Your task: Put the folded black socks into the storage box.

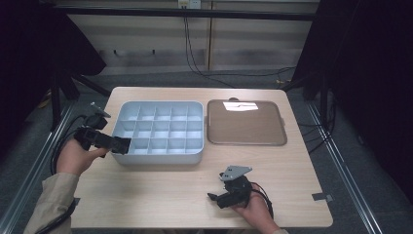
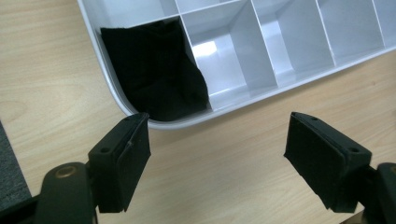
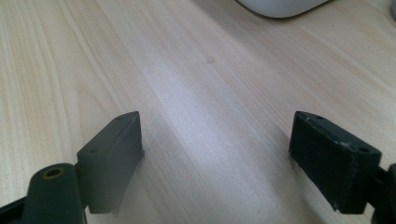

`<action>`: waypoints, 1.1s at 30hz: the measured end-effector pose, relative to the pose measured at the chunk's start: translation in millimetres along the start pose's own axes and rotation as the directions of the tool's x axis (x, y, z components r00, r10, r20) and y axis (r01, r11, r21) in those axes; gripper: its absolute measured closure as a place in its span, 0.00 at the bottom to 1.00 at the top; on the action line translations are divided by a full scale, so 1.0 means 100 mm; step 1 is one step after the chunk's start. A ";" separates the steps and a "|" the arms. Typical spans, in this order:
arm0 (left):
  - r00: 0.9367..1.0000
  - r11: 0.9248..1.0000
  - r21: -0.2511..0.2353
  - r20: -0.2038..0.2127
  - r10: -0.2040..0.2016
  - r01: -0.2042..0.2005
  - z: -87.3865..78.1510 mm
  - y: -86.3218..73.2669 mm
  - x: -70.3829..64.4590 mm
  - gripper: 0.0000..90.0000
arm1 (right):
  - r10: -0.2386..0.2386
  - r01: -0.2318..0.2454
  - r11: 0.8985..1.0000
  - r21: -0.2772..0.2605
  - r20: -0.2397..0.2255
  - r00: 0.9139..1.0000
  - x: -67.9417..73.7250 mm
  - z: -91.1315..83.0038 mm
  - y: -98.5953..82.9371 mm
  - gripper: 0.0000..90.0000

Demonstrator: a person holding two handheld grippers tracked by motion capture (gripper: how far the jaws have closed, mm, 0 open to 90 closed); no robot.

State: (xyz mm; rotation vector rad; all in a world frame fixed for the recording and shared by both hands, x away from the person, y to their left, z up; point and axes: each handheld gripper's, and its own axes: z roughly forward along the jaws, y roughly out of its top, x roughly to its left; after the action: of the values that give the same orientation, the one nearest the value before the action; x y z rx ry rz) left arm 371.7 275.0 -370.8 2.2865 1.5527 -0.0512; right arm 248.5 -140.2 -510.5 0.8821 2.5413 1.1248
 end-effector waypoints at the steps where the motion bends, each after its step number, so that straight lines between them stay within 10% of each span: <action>1: 1.000 1.000 0.004 -0.001 0.011 -0.011 0.00 -0.01 0.00 0.24 | 0.000 0.000 1.000 0.000 0.000 1.000 0.00 0.00 0.00 0.19; 33: 0.998 0.998 -0.065 0.067 0.014 -0.010 0.20 -0.40 -0.01 0.25 | -0.002 0.002 1.000 0.001 0.000 1.000 0.00 0.00 0.00 0.19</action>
State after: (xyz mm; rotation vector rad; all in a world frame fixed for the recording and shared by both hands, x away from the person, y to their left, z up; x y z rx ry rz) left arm 338.2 280.2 -400.4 2.2207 1.4852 -0.0735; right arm 248.5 -140.3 -510.4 0.8792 2.5425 1.1228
